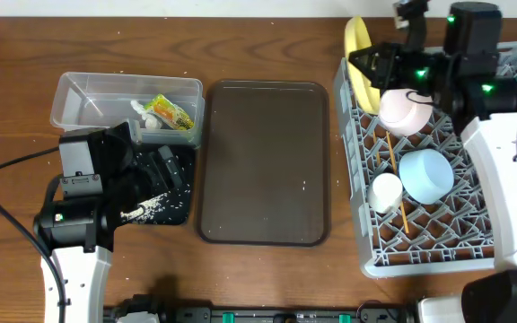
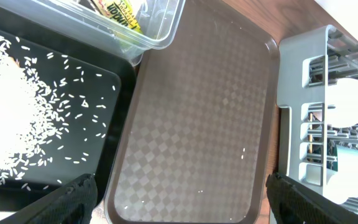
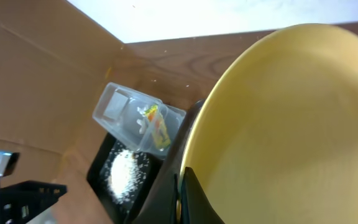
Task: Sort waste into correct bins and load items into the dishwasher rack
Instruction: 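Lift the yellow plate and carry it right into the dish rack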
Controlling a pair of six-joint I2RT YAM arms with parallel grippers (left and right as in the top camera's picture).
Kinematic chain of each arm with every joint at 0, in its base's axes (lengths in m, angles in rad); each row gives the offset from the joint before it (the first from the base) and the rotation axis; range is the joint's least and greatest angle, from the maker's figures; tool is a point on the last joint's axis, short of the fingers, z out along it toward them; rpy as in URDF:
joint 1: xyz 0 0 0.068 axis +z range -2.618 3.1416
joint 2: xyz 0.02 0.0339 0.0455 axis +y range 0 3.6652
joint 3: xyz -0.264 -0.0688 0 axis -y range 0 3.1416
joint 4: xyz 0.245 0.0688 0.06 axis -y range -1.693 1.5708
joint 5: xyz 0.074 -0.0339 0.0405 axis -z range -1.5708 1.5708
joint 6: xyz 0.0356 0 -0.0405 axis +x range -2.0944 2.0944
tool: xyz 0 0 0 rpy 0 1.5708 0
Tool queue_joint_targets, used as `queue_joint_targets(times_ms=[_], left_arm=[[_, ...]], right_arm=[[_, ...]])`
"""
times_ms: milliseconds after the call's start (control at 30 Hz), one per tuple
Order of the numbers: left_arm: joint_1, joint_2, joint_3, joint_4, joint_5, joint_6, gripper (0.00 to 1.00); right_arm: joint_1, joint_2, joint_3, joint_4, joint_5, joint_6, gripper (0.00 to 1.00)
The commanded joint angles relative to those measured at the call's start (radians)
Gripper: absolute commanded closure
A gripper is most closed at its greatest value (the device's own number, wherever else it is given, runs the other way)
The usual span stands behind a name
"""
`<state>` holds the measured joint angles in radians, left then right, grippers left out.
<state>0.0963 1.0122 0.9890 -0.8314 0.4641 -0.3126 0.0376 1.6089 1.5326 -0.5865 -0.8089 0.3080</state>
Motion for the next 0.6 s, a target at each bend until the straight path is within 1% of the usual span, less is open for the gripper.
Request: queue_joint_targets(times_ms=[0, 133, 333, 467, 567], left_arm=[[0.004, 0.0, 0.004, 0.0, -0.005, 0.013, 0.1], [0.005, 0.0, 0.004, 0.0, -0.005, 0.013, 0.1], [0.005, 0.0, 0.004, 0.0, -0.005, 0.013, 0.1], [0.005, 0.0, 0.004, 0.0, -0.005, 0.013, 0.1], [0.005, 0.0, 0.004, 0.0, -0.005, 0.013, 0.1]], right_arm=[[-0.044, 0.01, -0.025, 0.01, -0.135, 0.013, 0.99], [-0.082, 0.01, -0.068, 0.047, -0.195, 0.013, 0.99], [-0.097, 0.01, -0.164, 0.117, -0.195, 0.013, 0.99], [-0.097, 0.01, -0.236, 0.208, -0.225, 0.015, 0.99], [-0.097, 0.01, -0.278, 0.294, -0.27, 0.064, 0.99]])
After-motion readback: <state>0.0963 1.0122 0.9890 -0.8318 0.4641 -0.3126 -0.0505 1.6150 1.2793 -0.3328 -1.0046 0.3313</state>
